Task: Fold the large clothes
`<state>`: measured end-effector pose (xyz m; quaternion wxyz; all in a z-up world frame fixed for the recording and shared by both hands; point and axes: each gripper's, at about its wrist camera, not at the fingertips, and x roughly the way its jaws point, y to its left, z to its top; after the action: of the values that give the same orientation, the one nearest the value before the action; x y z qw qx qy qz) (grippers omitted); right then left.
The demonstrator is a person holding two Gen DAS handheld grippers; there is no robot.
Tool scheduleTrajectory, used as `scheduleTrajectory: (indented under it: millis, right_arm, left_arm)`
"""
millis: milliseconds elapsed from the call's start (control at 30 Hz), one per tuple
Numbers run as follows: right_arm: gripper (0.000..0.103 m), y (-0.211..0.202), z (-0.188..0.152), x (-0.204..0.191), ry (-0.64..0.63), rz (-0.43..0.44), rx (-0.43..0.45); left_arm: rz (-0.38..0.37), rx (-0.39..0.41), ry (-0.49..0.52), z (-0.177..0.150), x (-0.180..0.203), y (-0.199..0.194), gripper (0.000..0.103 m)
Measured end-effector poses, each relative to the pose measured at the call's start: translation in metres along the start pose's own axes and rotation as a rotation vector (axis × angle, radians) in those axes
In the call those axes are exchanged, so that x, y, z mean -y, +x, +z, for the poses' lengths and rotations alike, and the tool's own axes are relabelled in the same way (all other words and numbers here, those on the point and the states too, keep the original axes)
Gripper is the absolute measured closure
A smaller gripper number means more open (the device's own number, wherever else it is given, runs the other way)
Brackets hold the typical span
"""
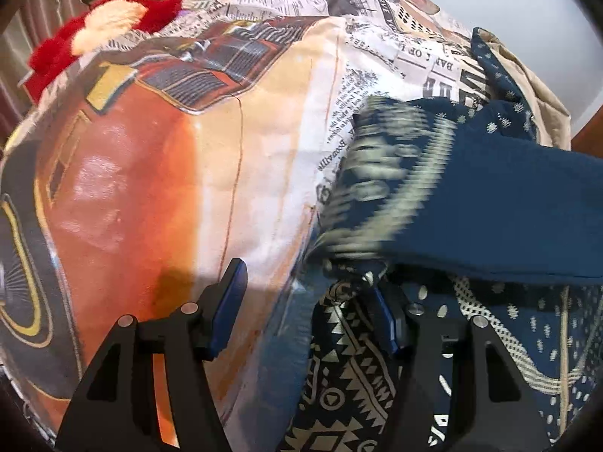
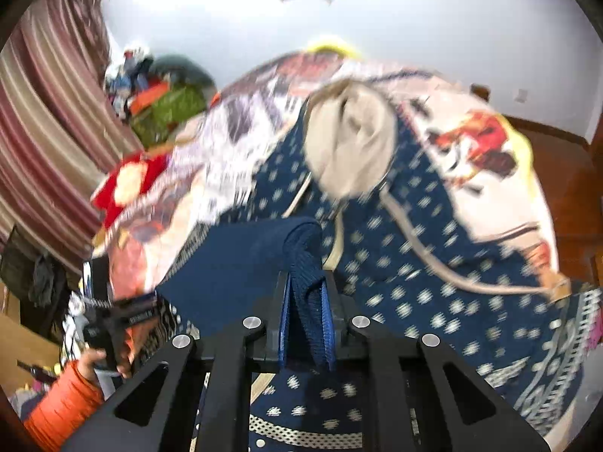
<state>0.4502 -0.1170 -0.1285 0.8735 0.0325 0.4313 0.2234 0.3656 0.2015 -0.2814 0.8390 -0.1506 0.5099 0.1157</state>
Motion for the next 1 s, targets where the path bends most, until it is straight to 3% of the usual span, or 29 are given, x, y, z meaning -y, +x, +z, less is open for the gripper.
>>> scheduleTrajectory:
  millis: [200,567,767,1000]
  right_arm:
    - [0.091,-0.029,0.0,0.034,0.049,-0.039,0.025]
    - [0.091,-0.002,-0.046,0.105,0.197,-0.111,-0.129]
    - [0.091,0.007,-0.06,0.12,0.192,-0.187,-0.162]
    - [0.091,-0.001,-0.065,0.109,0.11,-0.227,-0.159]
  left_arm:
    - [0.065,0.028,-0.011,-0.006,-0.007,-0.009,0.041]
    - [0.068,0.043,-0.055,-0.003,-0.018,-0.017,0.038]
    - [0.103,0.032,-0.009,-0.006,-0.012,-0.016,0.038]
    - [0.073,0.011,0.021,-0.01,-0.014,-0.032,0.038]
